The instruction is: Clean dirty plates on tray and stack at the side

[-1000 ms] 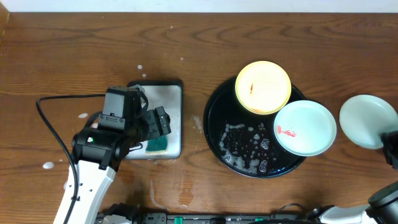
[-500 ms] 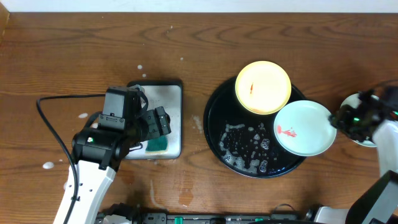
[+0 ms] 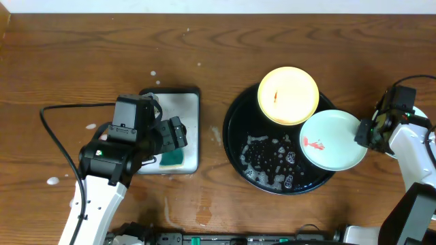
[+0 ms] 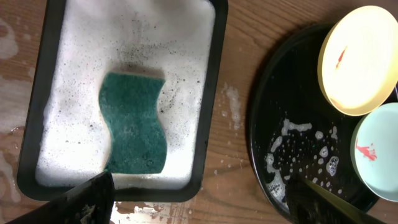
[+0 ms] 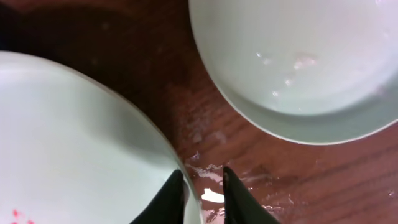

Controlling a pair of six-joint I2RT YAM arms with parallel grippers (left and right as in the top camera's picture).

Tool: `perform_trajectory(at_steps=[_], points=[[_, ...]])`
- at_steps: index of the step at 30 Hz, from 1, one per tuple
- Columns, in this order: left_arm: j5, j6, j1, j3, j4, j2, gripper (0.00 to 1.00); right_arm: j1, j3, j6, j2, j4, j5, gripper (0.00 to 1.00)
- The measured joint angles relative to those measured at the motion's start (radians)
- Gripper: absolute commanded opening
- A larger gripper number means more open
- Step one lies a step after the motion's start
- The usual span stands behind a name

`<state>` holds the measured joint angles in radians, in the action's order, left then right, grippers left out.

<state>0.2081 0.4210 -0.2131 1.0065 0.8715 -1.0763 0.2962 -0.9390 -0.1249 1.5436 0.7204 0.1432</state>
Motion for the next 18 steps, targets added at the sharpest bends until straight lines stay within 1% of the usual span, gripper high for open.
perform_trajectory(at_steps=[2,3,5,10,15,18], points=[[0.000,0.000,0.000,0.000,0.000,0.000,0.88,0.000,0.011,-0.001,0.000,-0.016,0.002,0.19],[0.000,0.000,0.000,0.000,0.000,0.000,0.88,0.000,0.020,-0.001,0.000,-0.030,-0.003,0.14],[0.000,0.000,0.000,0.000,0.000,0.000,0.88,0.000,0.041,-0.002,0.000,-0.048,-0.028,0.01],[0.000,0.000,0.000,0.000,0.000,0.000,0.88,0.000,0.058,-0.008,-0.002,-0.044,-0.100,0.01],[0.000,0.000,0.000,0.000,0.000,0.000,0.88,0.000,0.050,-0.009,-0.057,0.101,-0.128,0.01],[0.000,0.000,0.000,0.000,0.000,0.000,0.88,0.000,0.029,-0.009,-0.153,0.197,-0.145,0.01]])
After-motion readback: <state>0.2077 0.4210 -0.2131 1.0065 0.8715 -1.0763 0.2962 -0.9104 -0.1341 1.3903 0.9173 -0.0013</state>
